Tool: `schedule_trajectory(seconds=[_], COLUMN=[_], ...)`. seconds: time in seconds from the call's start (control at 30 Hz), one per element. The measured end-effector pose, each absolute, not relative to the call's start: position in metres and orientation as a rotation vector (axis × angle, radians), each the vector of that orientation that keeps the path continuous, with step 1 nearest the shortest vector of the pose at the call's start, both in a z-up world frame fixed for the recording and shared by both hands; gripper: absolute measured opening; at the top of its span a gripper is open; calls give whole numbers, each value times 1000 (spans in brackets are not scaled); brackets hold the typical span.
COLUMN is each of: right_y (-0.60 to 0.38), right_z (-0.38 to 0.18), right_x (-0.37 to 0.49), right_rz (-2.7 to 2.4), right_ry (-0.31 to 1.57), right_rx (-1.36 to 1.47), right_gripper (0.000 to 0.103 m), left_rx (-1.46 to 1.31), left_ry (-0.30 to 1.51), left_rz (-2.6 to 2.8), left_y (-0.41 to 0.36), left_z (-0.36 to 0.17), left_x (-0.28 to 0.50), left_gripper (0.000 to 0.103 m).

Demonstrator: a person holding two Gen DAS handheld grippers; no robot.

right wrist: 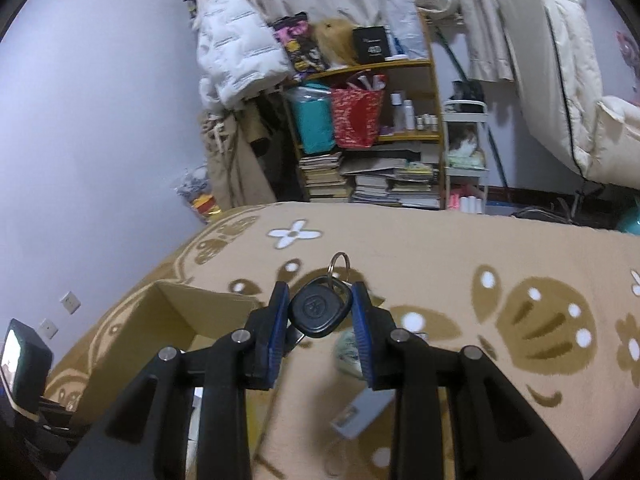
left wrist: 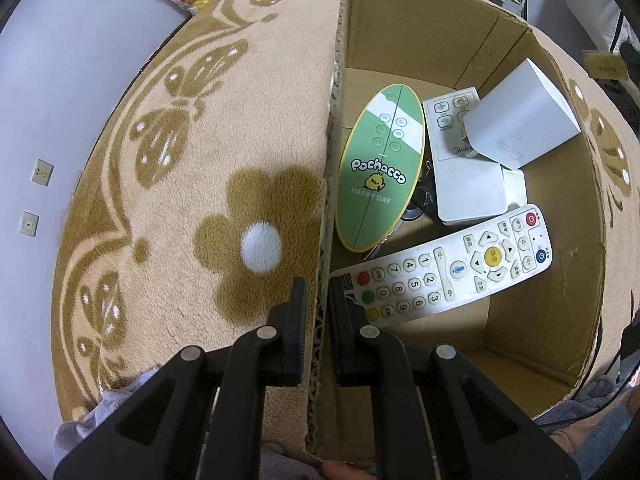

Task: Organize rigid objects
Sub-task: 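Carry the car key into the box and release it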

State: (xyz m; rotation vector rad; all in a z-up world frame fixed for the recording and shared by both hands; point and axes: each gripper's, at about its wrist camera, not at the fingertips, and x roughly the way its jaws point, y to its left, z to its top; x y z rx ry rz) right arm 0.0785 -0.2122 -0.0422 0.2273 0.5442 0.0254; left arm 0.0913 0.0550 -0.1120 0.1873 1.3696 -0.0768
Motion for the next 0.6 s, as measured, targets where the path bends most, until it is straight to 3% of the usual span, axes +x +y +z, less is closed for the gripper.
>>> schedule_trajectory(seconds=[0.37,0.6], right_y=[-163,-144], right_z=[-28,-45], right_x=[95,108], right_rz=[236,285], right_ry=[559,672], right_rx=[201,154], right_gripper=[33,33], left_rx=[174,173], left_ry=[1372,1372], left_rz=[-77,-77], left_y=[57,58], left_z=[-113,-113], left_x=[93,93], left_gripper=[9,9])
